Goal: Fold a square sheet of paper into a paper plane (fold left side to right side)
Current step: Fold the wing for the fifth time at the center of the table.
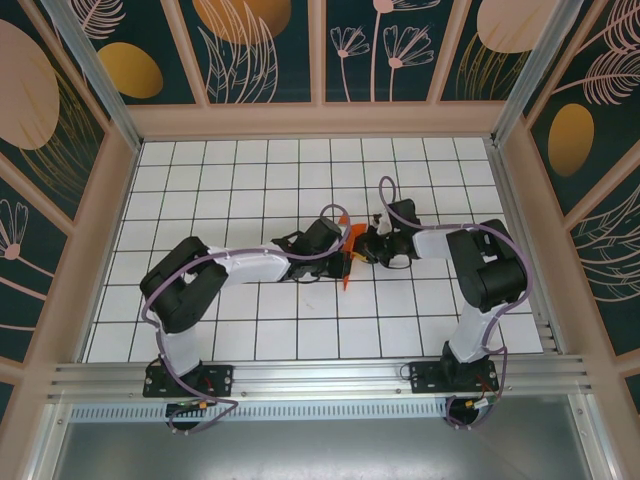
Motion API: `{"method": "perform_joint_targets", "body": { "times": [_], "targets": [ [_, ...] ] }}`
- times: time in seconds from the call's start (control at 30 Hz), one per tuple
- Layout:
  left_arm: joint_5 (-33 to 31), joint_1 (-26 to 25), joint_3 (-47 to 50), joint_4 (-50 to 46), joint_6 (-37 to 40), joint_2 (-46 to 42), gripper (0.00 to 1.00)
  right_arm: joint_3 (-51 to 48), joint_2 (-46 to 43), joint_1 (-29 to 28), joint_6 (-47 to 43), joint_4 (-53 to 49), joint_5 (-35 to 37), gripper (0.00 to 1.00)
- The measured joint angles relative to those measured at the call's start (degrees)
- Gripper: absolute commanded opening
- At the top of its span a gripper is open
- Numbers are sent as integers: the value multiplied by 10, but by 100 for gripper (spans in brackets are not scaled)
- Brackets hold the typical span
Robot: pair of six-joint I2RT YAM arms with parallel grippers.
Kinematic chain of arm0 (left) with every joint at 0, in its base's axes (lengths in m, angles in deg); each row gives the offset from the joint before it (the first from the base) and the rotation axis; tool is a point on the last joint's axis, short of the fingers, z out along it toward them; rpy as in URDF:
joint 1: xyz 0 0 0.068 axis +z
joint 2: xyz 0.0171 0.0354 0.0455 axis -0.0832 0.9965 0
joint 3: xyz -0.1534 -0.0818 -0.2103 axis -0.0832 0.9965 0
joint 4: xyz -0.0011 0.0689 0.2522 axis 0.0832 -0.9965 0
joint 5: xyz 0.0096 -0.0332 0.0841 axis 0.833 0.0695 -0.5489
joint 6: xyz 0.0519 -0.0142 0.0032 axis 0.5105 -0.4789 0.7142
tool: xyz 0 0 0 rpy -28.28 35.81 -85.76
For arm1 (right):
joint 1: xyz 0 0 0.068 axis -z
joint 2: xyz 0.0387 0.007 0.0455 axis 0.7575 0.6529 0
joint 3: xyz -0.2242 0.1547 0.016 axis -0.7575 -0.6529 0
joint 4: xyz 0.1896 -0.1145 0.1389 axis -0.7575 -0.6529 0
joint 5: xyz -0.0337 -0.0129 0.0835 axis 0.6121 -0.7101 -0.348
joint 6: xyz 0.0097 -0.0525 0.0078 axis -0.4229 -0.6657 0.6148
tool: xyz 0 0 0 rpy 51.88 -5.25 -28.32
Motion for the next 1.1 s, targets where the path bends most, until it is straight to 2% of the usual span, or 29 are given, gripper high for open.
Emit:
{"method": "perform_joint_targets", "body": {
  "times": [0.33, 0.63, 0.93, 1.1],
  "targets": [
    [28, 0, 12, 43, -15, 16, 0, -16, -31, 38, -51, -36, 11, 42],
    [62, 5, 27, 87, -33, 25, 0, -74, -117, 118, -98, -78, 28, 47],
    [115, 23, 50, 151, -65, 41, 0, -115, -150, 109, -94, -24, -15, 58],
    [148, 32, 67, 190, -91, 52, 0, -134, -150, 90, -77, 8, -16, 60]
  ]
}}
